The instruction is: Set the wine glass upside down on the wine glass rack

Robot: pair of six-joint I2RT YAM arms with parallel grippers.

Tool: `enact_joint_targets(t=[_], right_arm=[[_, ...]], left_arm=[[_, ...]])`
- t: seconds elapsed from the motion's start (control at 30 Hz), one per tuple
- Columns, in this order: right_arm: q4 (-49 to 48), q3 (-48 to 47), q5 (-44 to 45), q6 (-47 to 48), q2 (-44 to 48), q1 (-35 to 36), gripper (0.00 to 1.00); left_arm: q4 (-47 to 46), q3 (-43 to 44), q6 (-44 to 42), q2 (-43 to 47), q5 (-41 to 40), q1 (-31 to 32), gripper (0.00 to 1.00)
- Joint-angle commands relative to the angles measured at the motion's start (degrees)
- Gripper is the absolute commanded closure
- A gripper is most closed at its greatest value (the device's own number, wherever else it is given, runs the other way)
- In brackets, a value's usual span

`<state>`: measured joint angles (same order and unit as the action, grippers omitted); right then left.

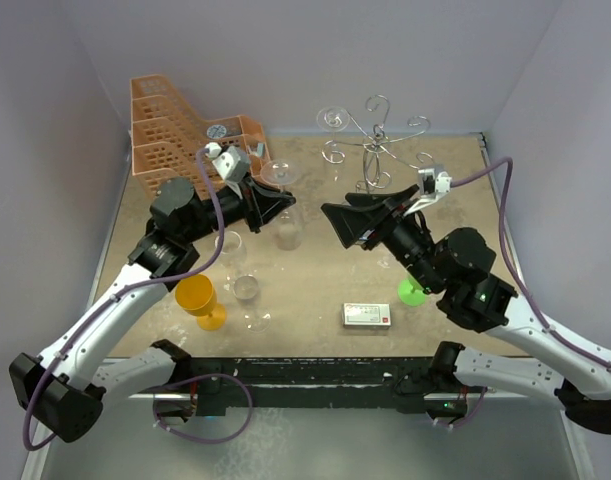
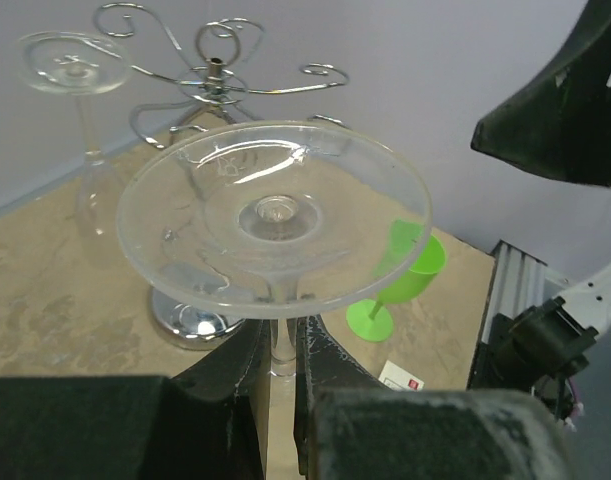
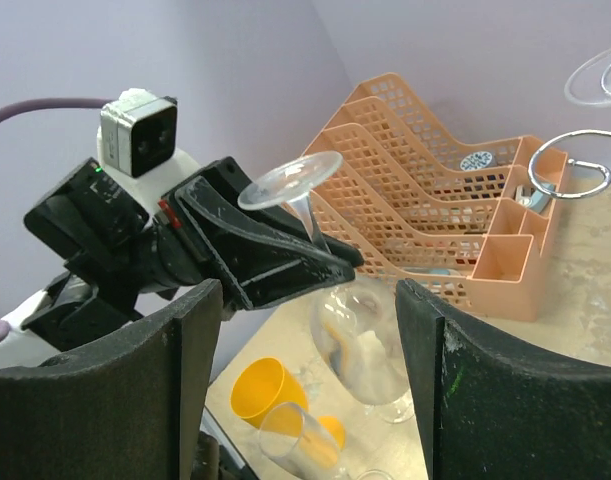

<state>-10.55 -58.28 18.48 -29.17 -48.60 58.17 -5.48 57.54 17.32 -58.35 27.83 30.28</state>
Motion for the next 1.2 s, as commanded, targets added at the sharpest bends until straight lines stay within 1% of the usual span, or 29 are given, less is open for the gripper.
enact_joint_targets(t=[0.0,0.13,0.23,0.4,0.5,0.63,0.87,1.03,1.17], right_arm=[[-0.69,-2.06,0.87,-0.91,1.04,0.23,0.28],[3.30,-5.65,3.85,-3.40,-1.39,0.23,0.28],[6.51,-9.14,4.60,-4.65,-3.97,0.19,0.28],[14.52,-15.24,8.95,-7.65,-8.94,0.19,0.28],[18.30,-17.11,11.26,-8.55,-11.12,0.19,0.28],[22.10,-17.98,14.46,-9.86,-12.67,0.19,0.30],[29.23,-17.82,23.92,-12.51,-13.25,0.11,0.34],[30.87,-18.53,24.85,-12.42,-14.29,0.10,0.38],[30.82,-19.61,25.01,-12.20,-13.98,0.11,0.39]], left_arm=[[-8.41,1.94,-3.38,-1.50,12.35,-0.05,1.00],[-13.83,0.93,-3.72,-3.86,19.86,-0.05,1.00],[-18.23,-0.01,-4.05,-5.61,22.60,-0.05,1.00],[-18.72,0.53,-6.59,-8.50,23.37,-0.05,1.00],[-18.71,1.13,-7.42,-10.23,26.14,-0.05,1.00],[-19.34,1.44,-7.98,-11.67,26.42,0.00,1.00],[-22.74,1.23,-6.79,-12.37,26.41,-0.05,1.00],[-28.34,0.16,-3.88,-13.05,25.42,-0.04,1.00],[-29.74,0.34,-3.05,-15.45,22.29,-0.05,1.00]])
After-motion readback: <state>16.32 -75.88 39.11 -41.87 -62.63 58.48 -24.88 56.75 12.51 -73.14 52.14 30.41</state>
